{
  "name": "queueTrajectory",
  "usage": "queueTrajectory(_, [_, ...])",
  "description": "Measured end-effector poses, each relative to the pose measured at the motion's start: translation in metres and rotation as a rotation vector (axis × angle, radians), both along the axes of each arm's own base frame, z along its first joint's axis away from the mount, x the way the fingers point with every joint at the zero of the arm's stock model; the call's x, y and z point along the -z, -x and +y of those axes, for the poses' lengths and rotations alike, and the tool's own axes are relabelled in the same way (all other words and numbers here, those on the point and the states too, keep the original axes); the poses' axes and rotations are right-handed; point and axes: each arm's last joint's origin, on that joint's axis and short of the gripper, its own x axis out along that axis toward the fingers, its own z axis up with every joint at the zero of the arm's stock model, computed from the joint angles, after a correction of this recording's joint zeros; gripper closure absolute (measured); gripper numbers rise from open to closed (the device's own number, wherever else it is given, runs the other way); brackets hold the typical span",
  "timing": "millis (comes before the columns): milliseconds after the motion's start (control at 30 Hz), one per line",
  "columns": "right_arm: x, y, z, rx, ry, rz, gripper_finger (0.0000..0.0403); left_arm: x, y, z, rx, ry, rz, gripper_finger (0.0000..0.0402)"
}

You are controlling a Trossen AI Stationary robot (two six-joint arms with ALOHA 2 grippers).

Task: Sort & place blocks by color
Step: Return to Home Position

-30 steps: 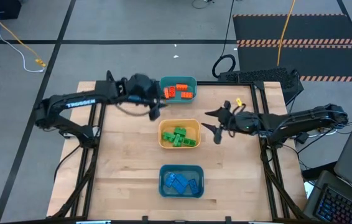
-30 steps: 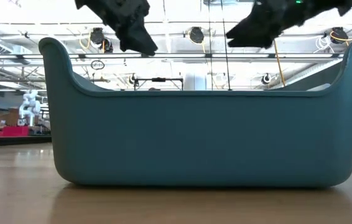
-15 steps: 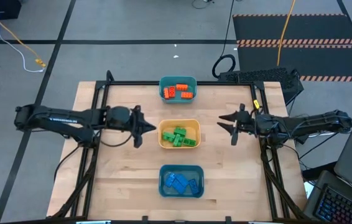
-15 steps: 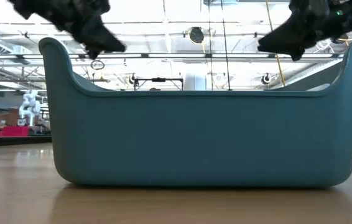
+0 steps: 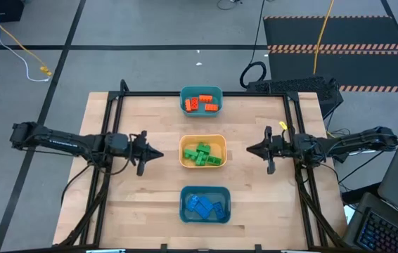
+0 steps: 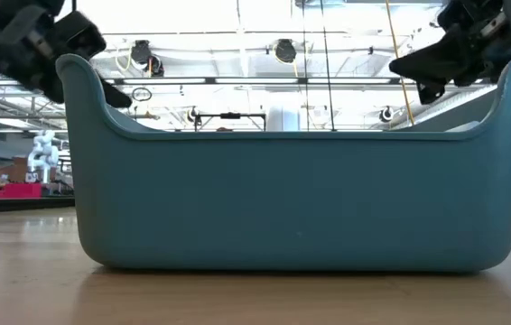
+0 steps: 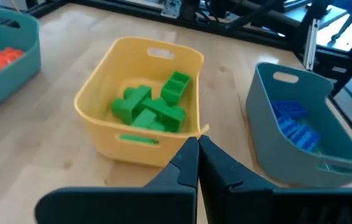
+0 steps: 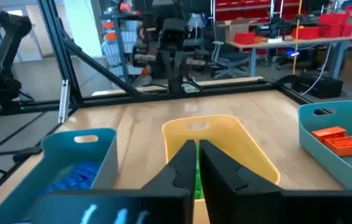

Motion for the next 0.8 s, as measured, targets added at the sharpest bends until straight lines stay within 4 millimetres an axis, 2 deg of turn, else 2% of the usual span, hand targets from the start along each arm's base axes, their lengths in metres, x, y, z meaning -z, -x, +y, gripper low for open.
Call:
queueTrajectory(133, [0.01, 0.004, 0.0, 0.002, -0.003, -0.027, 0.0401, 0.013, 0.01, -0.003, 0.013, 0.024, -0.004, 0.0397])
queueTrajectory(367, [0.021, 0.012, -0.001, 0.003, 0.012, -0.045, 0.0402, 0.02, 0.021, -0.011, 0.062, 0.04, -0.032, 0.0399])
queueTrajectory(600, [0.016, 0.018, -0.002, 0.006, 0.027, -0.116, 0.0402, 0.023, 0.025, -0.023, 0.081, -0.032, -0.037, 0.0399])
queueTrajectory(800, [0.015, 0.02, -0.002, 0.01, 0.036, -0.13, 0.0402, 0.026, 0.026, -0.024, 0.1, -0.111, -0.017, 0.0399])
